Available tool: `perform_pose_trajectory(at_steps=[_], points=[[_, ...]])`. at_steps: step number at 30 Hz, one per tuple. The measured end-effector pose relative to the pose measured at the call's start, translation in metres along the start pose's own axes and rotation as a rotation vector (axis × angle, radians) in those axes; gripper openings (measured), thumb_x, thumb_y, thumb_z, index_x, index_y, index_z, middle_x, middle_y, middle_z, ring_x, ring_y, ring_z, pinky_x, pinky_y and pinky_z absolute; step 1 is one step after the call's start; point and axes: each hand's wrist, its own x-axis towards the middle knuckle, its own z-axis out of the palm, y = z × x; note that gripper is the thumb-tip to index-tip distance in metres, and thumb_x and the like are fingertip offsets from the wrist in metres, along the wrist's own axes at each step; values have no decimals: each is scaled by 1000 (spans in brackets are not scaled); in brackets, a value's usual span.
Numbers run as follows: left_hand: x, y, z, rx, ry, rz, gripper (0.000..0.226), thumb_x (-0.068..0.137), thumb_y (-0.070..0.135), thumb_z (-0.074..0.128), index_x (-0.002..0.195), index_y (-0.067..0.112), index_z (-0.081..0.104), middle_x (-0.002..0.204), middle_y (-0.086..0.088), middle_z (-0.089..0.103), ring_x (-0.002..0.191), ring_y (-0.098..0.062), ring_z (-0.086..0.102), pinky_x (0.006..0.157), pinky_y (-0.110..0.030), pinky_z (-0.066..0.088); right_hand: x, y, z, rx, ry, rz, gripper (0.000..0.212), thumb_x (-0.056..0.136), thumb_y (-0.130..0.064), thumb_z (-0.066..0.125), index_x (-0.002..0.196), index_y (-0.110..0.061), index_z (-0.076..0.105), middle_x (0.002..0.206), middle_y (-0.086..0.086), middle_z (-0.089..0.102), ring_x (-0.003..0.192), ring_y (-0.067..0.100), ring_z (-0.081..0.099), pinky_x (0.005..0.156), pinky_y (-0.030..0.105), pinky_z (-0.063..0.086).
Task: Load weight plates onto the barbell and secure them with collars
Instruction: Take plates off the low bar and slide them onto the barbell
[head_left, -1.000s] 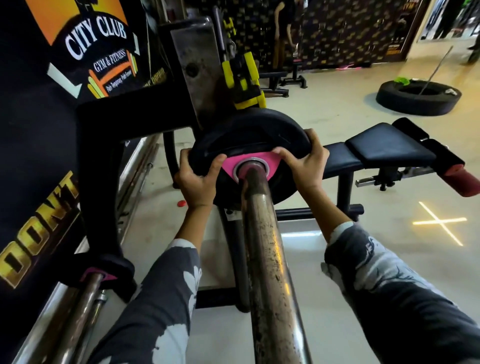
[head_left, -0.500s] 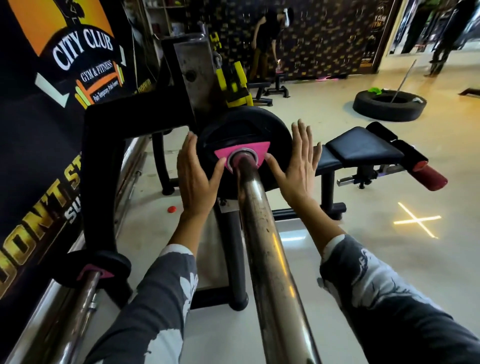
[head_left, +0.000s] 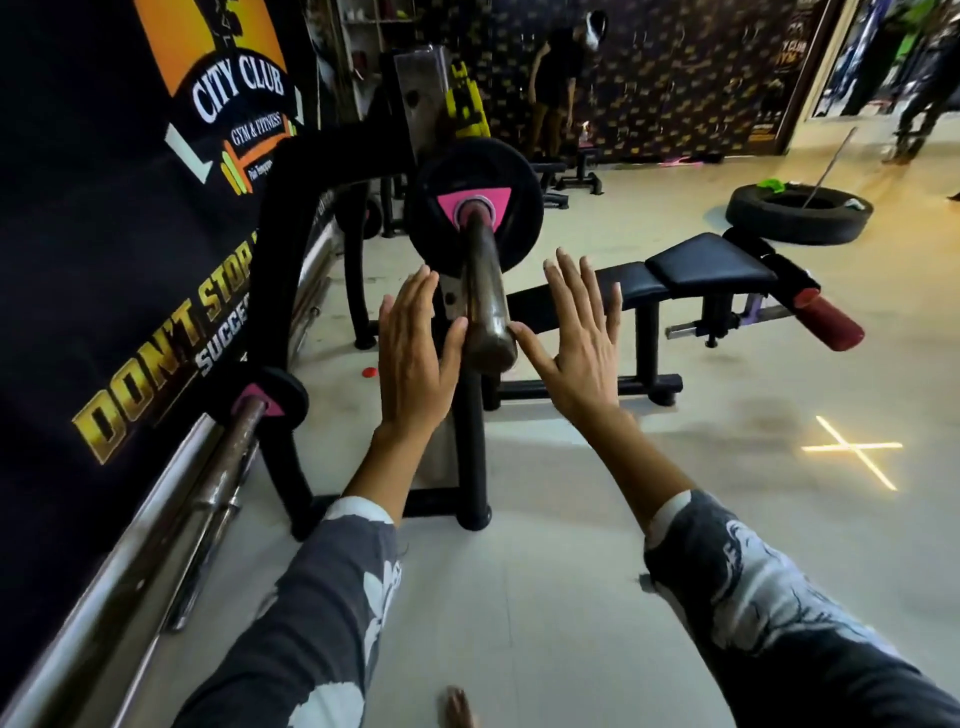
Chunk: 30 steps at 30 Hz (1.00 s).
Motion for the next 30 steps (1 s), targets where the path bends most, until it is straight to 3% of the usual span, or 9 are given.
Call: perform_pose_trajectory(at_steps=[6,15,23,30], points=[[-71,55,-66,17,-46,-10,52,94,31,43,135,-1,39,141,-20,44,133,-28,38,109,-54,31,-78,-56,-55,59,-57,16,63,91,-47,43,143,-13,32,153,5,30,144,16,13,119,42,4],[-139,15,-118,185,-259,-191,46,92,23,57,130,-1,47,135,-20,51,127,-33,45,107,-49,34,-146,-98,-13,84,-323,130,54,96,-45,41,140,-15,36,150,6,35,144,18,18,118,36,0],[-176,-133,-163,328,-404,-387,45,91,26,59,125,-1,51,128,-20,56,121,-36,49,106,-48,36,-144,-160,125,64,-647,85,53,96,-43,40,139,-12,37,148,9,38,143,22,21,120,40,3],[-164,-335,-181,344,-494,-569,47,92,33,55,129,4,49,132,-17,54,122,-34,48,100,-43,40,-110,-221,314,16,-793,99,54,96,-44,41,139,-12,37,147,7,40,142,20,23,118,37,6]])
